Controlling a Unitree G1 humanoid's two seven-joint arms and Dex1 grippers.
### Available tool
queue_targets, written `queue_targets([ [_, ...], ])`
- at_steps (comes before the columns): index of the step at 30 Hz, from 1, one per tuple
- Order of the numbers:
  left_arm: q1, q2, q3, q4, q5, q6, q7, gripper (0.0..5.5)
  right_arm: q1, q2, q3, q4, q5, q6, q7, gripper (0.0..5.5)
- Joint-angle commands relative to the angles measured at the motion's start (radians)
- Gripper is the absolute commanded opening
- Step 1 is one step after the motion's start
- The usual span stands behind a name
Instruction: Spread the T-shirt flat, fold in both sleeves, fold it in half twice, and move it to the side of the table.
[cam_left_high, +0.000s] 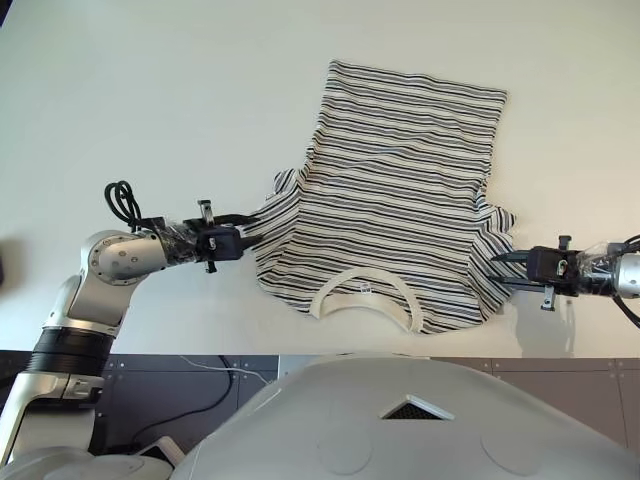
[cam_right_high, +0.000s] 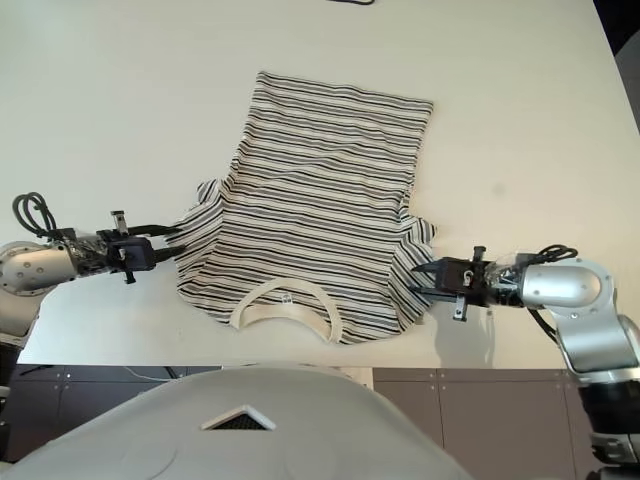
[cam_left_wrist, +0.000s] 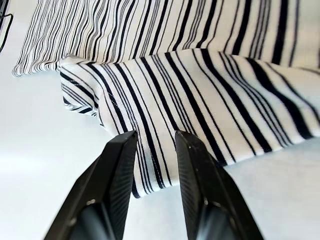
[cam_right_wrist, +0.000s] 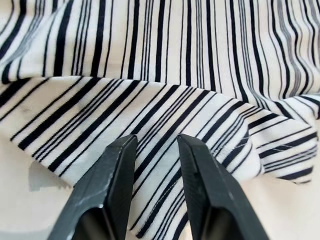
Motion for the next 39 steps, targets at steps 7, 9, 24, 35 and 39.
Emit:
queue_targets([
  [7, 0.173, 0.056, -0.027, -0.103, -0.023, 0.087, -0.020, 1.40, 0.001, -0.089, -0.016, 0.151, -0.041, -0.085, 0.007, 1.48],
  [9, 0.160, 0.025, 0.019, -0.204, -0.154, 0.204, -0.009, 1.40, 0.019, -0.080, -0.062, 0.048, 0.057, -0.008, 0.016, 1.48],
  [24, 0.227, -0.133, 0.372, -0.537, -0.716, 1.063, 0.259, 1.40, 0.019, 0.355, -0.532, -0.117, 0.485, 0.419, -0.522, 1.48],
  [35, 0.296, -0.249, 0.453, -0.570, -0.921, 1.412, 0.401, 1.40, -0.076, 0.457, -0.539, -0.090, 0.484, 0.445, -0.659, 1.48],
  [39, 0.328, -0.251, 0.433, -0.572, -0.895, 1.402, 0.389, 1.40, -0.081, 0.463, -0.540, -0.088, 0.483, 0.445, -0.665, 1.48],
])
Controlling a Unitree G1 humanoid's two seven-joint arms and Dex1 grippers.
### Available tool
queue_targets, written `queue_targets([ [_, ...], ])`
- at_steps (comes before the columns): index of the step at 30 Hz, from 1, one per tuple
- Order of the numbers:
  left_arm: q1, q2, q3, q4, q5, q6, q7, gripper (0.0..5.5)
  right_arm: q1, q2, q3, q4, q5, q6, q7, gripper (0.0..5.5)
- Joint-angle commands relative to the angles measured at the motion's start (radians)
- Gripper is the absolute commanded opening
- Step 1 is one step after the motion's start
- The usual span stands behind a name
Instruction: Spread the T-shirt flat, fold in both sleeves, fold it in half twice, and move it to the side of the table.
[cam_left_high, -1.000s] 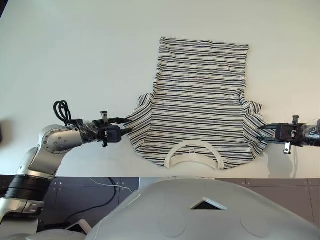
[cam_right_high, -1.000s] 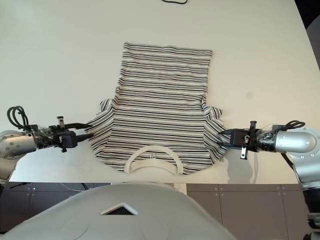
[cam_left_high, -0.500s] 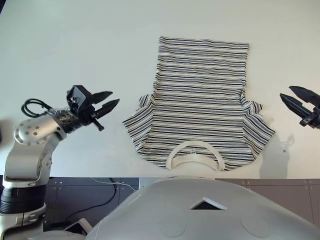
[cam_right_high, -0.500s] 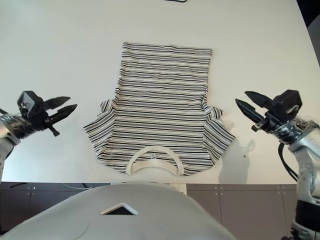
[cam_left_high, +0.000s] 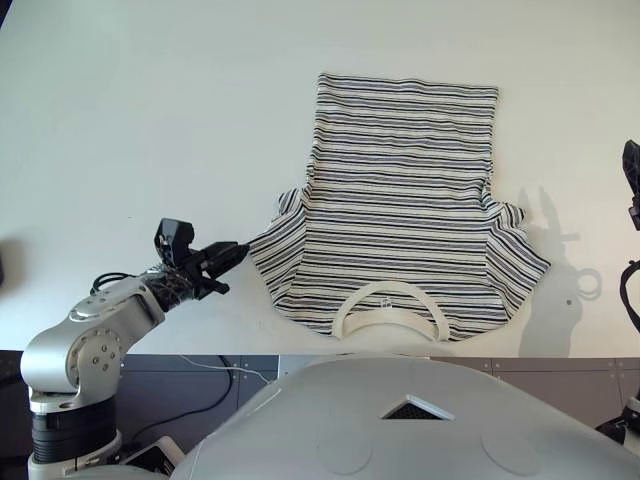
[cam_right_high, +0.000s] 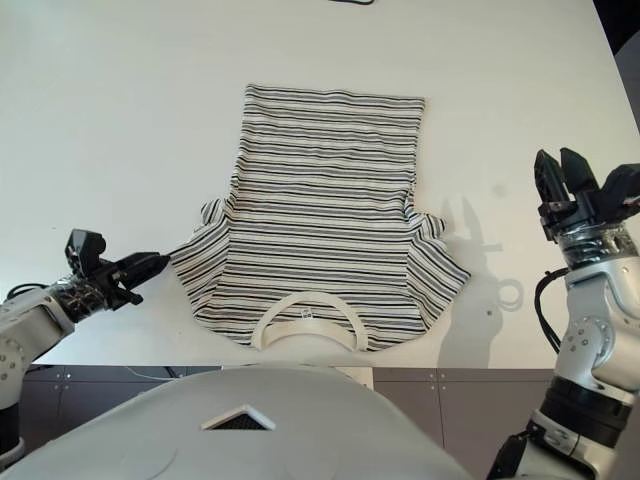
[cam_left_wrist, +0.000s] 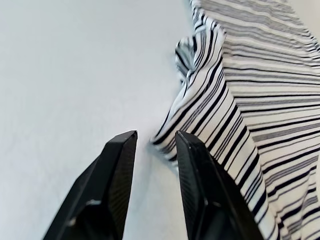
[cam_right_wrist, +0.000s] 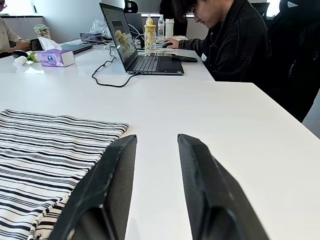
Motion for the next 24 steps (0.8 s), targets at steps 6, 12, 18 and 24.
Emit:
queue_targets([
  [6, -0.030, -0.038, -0.064, -0.001, 0.040, -0.008, 0.012, 1.40, -0.015, 0.020, 0.018, -0.005, -0.012, 0.013, -0.012, 1.48],
  [12, -0.036, -0.052, -0.042, -0.010, 0.015, 0.007, 0.008, 0.88, -0.026, 0.011, 0.030, 0.005, -0.029, 0.012, -0.005, 1.48],
  [18, -0.052, -0.034, -0.028, -0.027, -0.009, 0.005, -0.034, 0.13, -0.026, 0.020, 0.041, 0.006, -0.052, 0.005, -0.008, 1.48],
  [24, -0.042, 0.017, -0.017, -0.110, -0.016, -0.071, -0.166, 0.13, -0.018, 0.029, 0.060, 0.006, -0.071, 0.001, -0.011, 1.48],
])
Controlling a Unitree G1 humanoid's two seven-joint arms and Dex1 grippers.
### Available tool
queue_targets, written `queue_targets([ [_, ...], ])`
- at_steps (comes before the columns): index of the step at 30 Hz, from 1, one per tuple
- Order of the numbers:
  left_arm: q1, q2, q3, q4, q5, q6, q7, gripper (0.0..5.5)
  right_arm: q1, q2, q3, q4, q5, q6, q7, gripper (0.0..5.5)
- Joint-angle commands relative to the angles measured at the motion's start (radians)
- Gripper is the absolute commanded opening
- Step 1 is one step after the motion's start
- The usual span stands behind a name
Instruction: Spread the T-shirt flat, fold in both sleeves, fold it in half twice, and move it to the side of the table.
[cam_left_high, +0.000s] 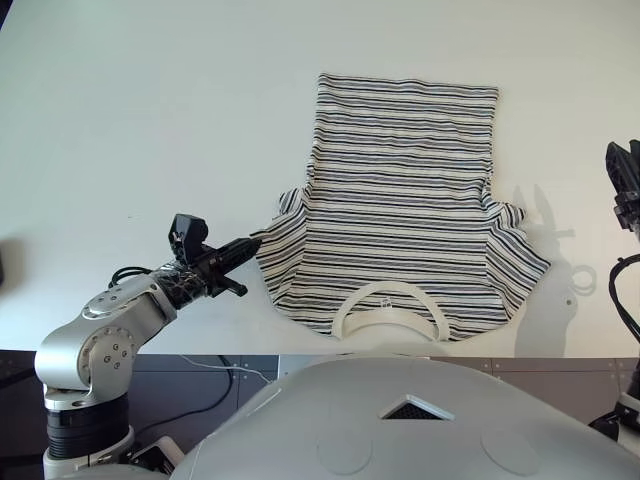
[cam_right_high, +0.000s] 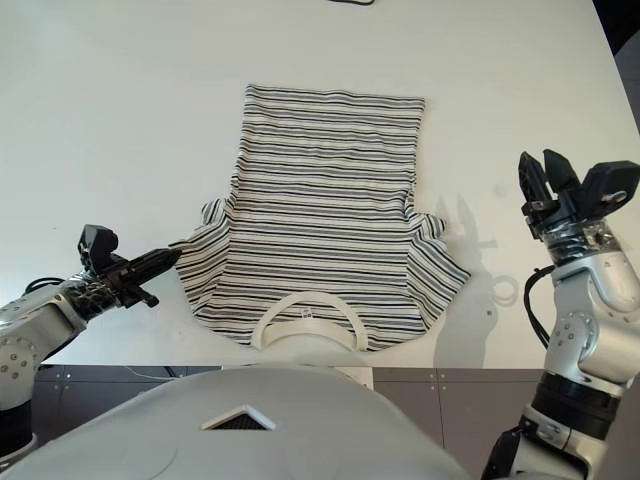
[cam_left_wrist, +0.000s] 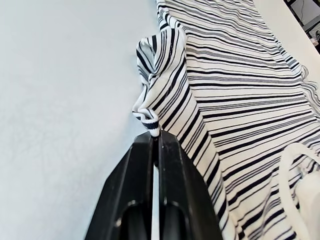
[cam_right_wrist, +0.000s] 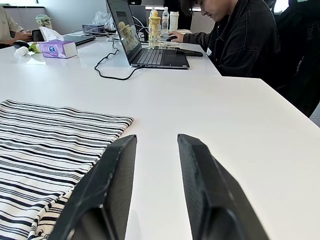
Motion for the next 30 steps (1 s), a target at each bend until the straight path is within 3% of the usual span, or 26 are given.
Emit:
queue_targets([
  [1, -0.003, 0.070, -0.011, -0.082, 0.000, -0.058, -0.109, 0.13, 0.002, 0.019, 0.013, -0.001, -0.018, -0.001, -0.005, 1.48],
  [5, -0.030, 0.096, -0.063, -0.127, 0.033, -0.095, -0.146, 0.13, 0.006, 0.039, 0.020, -0.003, -0.028, -0.005, -0.012, 1.48],
  [20, -0.334, 0.228, -0.541, -0.129, 0.356, -0.177, -0.235, 0.13, -0.068, 0.071, 0.122, 0.034, -0.069, -0.005, -0.012, 1.48],
  [22, -0.353, 0.230, -0.554, -0.117, 0.385, -0.188, -0.233, 0.13, -0.062, 0.075, 0.126, 0.030, -0.070, -0.004, -0.012, 1.48],
  [27, -0.379, 0.181, -0.518, -0.120, 0.351, -0.179, -0.225, 0.90, 0.004, 0.062, 0.133, -0.009, -0.071, 0.011, 0.013, 1.48],
  [30, -0.347, 0.160, -0.464, -0.172, 0.253, -0.168, -0.251, 0.94, 0.106, 0.043, 0.128, -0.064, -0.037, 0.053, 0.066, 1.48],
])
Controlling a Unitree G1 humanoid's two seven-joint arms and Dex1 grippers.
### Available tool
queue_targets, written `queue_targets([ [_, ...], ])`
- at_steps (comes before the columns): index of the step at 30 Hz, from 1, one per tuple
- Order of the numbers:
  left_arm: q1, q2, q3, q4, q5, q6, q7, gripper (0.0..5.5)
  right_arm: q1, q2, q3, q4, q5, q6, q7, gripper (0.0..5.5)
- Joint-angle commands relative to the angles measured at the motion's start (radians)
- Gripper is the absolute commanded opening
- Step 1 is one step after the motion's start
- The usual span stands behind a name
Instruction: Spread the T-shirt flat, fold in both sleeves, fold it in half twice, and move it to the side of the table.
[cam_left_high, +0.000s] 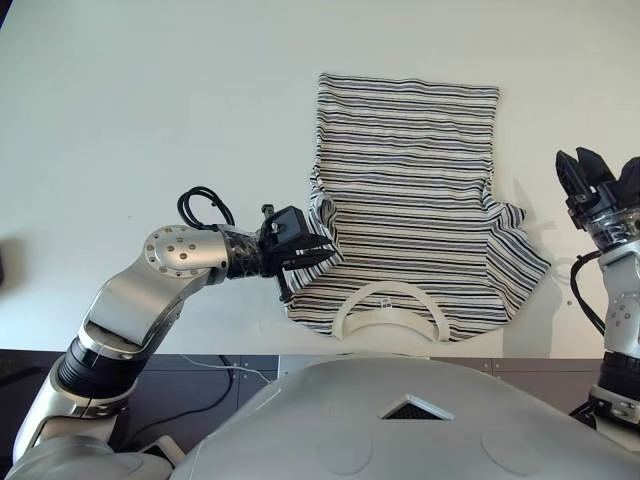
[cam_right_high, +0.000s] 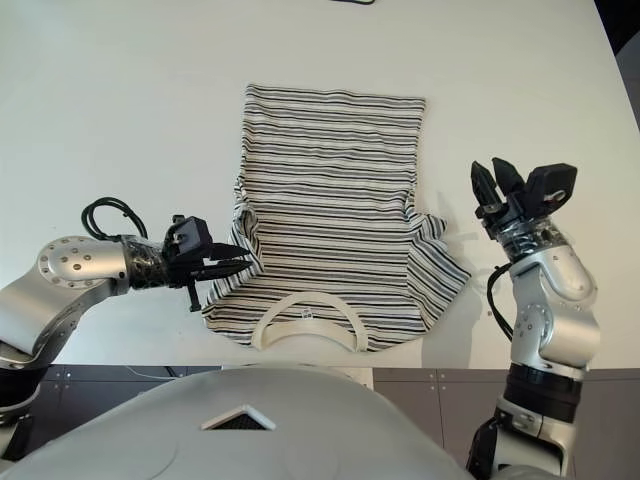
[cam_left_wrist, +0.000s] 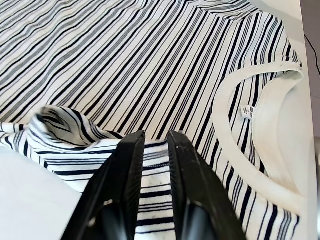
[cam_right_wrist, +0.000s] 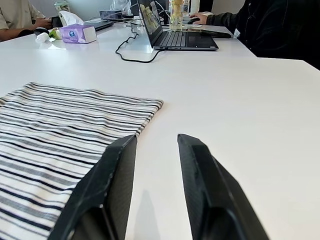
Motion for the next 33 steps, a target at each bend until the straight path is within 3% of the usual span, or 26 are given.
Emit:
queue_targets([
  [1, 0.032, -0.008, 0.062, -0.064, -0.090, 0.001, -0.027, 0.94, 0.122, -0.019, -0.004, -0.080, 0.041, 0.069, 0.056, 1.48],
  [11, 0.371, 0.037, 0.112, -0.071, 0.134, -0.238, 0.064, 0.94, 0.416, -0.096, -0.111, -0.092, 0.186, 0.243, 0.265, 1.48],
  [16, 0.379, -0.004, 0.077, -0.081, 0.163, -0.253, 0.099, 0.94, 0.401, -0.079, -0.085, -0.016, 0.165, 0.249, 0.261, 1.48],
  [23, 0.377, -0.039, 0.061, -0.091, 0.167, -0.241, 0.130, 0.94, 0.316, -0.073, -0.199, 0.079, 0.277, 0.247, 0.283, 1.48],
  [33, 0.386, -0.073, 0.039, -0.107, 0.172, -0.226, 0.179, 0.94, 0.322, -0.036, -0.153, 0.146, 0.214, 0.199, 0.285, 1.48],
])
